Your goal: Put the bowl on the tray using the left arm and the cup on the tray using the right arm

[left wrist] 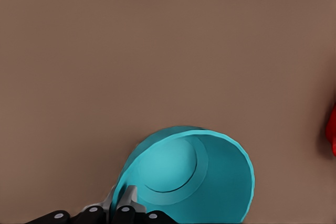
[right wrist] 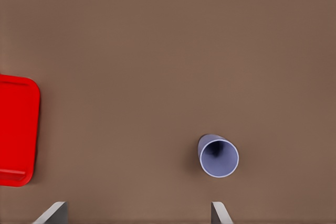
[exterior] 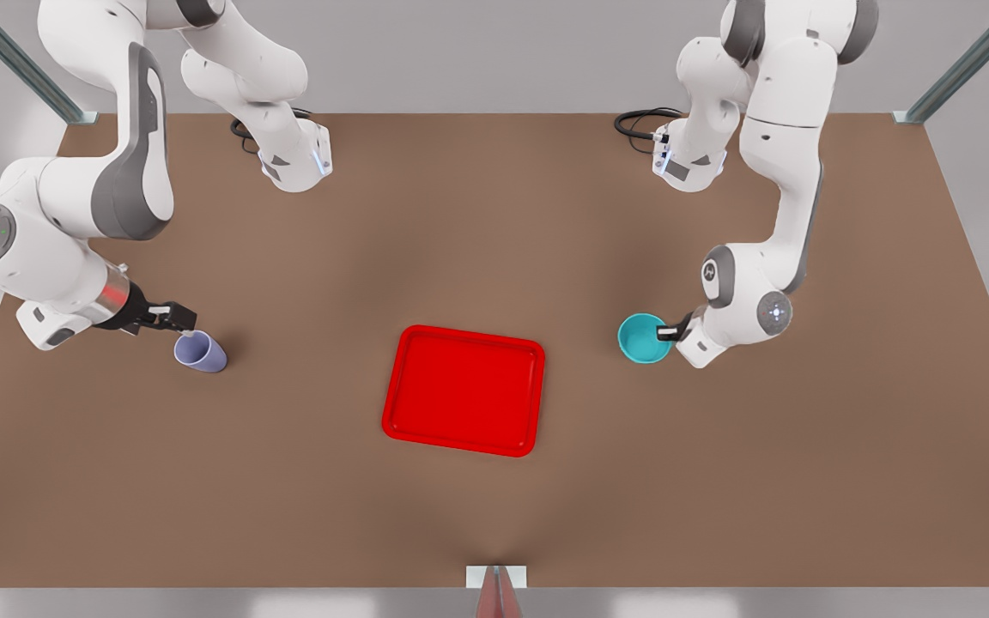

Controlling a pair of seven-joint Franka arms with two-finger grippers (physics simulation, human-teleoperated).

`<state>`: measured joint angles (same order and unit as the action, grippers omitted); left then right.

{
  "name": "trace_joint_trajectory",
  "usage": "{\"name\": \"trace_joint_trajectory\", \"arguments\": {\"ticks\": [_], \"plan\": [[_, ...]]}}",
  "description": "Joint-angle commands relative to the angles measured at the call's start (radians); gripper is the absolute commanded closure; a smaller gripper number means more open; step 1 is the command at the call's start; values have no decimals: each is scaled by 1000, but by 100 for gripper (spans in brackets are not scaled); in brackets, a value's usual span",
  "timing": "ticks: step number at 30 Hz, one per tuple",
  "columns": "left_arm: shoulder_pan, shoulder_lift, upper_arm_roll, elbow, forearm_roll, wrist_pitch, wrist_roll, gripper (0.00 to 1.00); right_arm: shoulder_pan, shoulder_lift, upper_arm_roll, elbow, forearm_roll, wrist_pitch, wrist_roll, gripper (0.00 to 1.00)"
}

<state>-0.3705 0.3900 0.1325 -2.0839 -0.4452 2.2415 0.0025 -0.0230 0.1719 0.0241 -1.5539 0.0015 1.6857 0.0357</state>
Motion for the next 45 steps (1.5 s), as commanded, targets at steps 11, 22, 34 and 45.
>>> {"name": "trace_joint_trajectory", "arguments": {"ticks": [11,22,34,45], "plan": [[-102,279,-197,536,-133,-5,-703,79,-20,-51,-7,-23,2,-41,-59,0],[-125,316,-183,567,-135,-6,-716,0,-20,-46,-7,-17,3,-46,-59,0],[44,-92,134,706,418,-815,212,0,-164,-101,-12,-409,2,238,-188,0],[45,-92,144,711,425,-832,203,0,-202,115,-59,-406,2,396,-192,0]]}}
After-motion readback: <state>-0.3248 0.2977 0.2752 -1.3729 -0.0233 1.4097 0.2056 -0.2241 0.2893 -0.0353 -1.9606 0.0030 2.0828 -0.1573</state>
